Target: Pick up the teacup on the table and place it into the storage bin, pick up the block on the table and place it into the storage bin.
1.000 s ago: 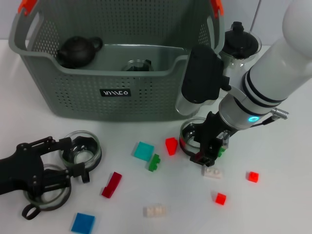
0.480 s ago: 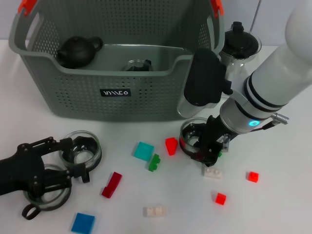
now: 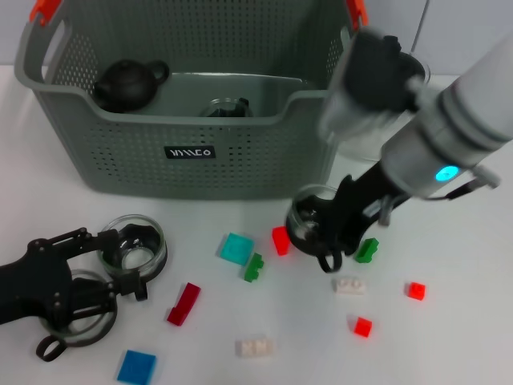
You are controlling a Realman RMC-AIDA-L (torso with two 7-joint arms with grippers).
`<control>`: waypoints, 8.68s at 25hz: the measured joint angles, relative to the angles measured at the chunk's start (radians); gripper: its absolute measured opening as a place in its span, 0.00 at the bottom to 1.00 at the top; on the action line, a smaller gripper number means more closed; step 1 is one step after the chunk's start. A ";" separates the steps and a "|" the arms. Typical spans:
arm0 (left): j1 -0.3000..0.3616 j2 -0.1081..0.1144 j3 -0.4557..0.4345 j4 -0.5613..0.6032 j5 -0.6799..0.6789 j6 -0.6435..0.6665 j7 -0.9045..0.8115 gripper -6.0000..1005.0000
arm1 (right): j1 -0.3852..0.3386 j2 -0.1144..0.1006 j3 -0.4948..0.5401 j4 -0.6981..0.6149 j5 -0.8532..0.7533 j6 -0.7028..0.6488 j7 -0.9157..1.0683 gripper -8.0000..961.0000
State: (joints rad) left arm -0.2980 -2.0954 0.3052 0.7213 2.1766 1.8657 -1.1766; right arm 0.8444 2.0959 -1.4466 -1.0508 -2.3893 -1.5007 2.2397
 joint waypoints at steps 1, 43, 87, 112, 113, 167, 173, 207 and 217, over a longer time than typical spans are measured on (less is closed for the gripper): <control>0.001 0.000 0.000 0.000 0.000 0.000 0.000 0.78 | -0.005 -0.001 0.060 -0.023 0.026 -0.048 -0.018 0.07; 0.000 -0.015 -0.003 -0.004 0.000 0.007 -0.011 0.78 | 0.506 -0.001 0.255 0.706 -0.051 0.802 0.147 0.14; -0.013 -0.001 -0.006 0.008 -0.004 0.020 -0.020 0.78 | -0.671 0.001 0.422 0.051 0.962 -0.246 -1.039 0.56; -0.167 -0.074 0.755 0.703 0.426 -0.189 -1.054 0.77 | -0.546 -0.020 0.666 0.304 0.551 -0.258 -0.972 0.56; -0.167 -0.074 0.779 0.686 0.431 -0.211 -1.077 0.77 | -0.545 -0.020 0.669 0.305 0.551 -0.258 -0.970 0.56; -0.284 0.003 0.479 0.397 0.075 0.182 -0.780 0.06 | -0.542 -0.022 0.746 0.313 0.536 -0.294 -0.948 0.56; -0.268 0.061 0.389 0.249 -0.350 0.203 -0.701 0.06 | -0.547 -0.025 0.750 0.324 0.536 -0.299 -0.951 0.56; -0.918 -0.015 0.838 -0.115 0.606 -0.974 -1.290 0.10 | -0.547 -0.026 0.750 0.364 0.509 -0.291 -0.957 0.56; -0.928 -0.001 0.835 -0.134 0.625 -0.974 -1.339 0.14 | -0.553 -0.027 0.750 0.364 0.509 -0.295 -0.957 0.56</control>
State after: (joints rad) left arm -1.2257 -2.0962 1.1405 0.5873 2.8018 0.8917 -2.5155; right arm 0.2913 2.0694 -0.6963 -0.6872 -1.8807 -1.7957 1.2824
